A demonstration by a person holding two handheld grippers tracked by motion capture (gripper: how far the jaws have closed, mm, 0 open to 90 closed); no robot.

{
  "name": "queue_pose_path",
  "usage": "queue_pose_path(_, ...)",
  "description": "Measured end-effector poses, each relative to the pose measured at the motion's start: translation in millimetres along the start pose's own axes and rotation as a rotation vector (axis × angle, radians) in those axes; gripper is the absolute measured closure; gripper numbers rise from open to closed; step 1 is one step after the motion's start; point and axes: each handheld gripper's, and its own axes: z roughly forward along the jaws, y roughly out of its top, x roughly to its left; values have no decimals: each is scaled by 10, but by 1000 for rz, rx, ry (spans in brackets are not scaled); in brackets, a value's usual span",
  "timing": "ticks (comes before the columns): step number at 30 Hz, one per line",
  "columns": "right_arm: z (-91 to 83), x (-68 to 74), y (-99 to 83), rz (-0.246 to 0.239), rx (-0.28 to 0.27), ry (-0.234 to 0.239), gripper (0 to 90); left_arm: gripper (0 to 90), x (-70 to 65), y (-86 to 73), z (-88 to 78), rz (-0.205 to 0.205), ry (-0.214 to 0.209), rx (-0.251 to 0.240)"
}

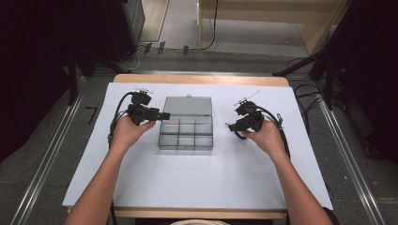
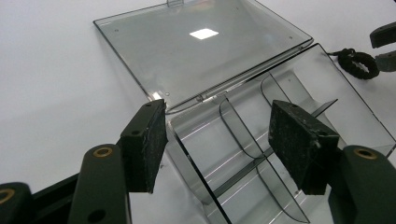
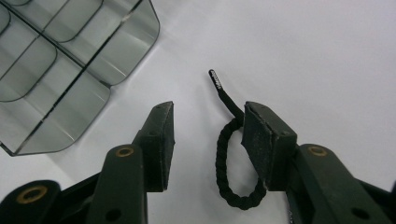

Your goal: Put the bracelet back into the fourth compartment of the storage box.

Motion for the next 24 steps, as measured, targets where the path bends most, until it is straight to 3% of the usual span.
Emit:
queue_pose_path(9,50,-118,-31,6,38,-27,491,381,3,12,12,14,3,10)
queue_pose_path(24,137,-245,-68,34,90,-61,484,382,4,7,29,18,7,19)
